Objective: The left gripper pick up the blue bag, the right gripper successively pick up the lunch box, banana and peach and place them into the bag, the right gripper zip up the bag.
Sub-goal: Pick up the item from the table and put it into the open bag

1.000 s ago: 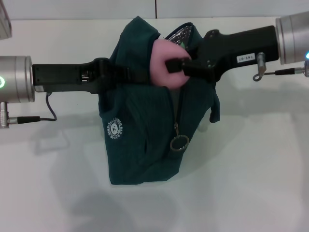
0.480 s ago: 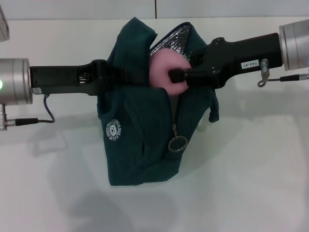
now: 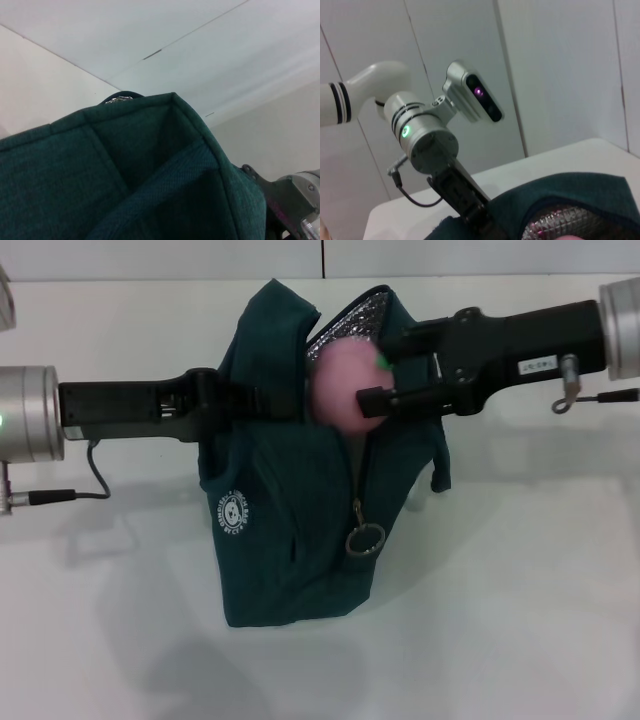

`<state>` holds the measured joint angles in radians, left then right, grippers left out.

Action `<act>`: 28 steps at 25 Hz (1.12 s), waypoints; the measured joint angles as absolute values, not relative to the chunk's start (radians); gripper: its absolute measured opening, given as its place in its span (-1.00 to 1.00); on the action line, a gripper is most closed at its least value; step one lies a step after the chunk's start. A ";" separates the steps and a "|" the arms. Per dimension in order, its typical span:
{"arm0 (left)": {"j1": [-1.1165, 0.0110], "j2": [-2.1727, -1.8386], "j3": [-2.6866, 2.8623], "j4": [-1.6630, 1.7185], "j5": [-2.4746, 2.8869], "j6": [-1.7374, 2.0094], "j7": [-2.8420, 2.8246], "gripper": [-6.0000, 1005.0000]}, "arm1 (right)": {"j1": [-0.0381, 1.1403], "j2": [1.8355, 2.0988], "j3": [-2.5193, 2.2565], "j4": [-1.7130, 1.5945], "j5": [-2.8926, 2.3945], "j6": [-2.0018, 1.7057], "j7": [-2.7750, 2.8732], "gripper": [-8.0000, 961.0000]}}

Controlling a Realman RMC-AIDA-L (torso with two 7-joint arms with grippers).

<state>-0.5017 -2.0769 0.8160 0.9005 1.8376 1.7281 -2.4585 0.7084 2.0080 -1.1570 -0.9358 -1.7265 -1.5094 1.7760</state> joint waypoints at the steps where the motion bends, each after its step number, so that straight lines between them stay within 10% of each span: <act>1: -0.502 -2.078 0.816 0.900 1.838 1.728 -2.458 -0.92 | 0.704 2.008 -1.150 -0.939 -1.726 -1.513 1.775 0.19; 7: -0.500 -2.079 0.816 0.901 1.838 1.727 -2.457 -0.92 | 0.701 2.007 -1.144 -0.948 -1.726 -1.527 1.773 0.56; 28: -0.482 -2.079 0.816 0.900 1.838 1.729 -2.454 -0.92 | 0.519 1.945 -1.045 -1.069 -1.801 -1.590 1.766 0.72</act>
<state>-0.4820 -2.0786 0.8160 0.9005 1.8377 1.7286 -2.4544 0.5192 1.9446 -1.0453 -1.0693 -1.8015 -1.5898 1.7662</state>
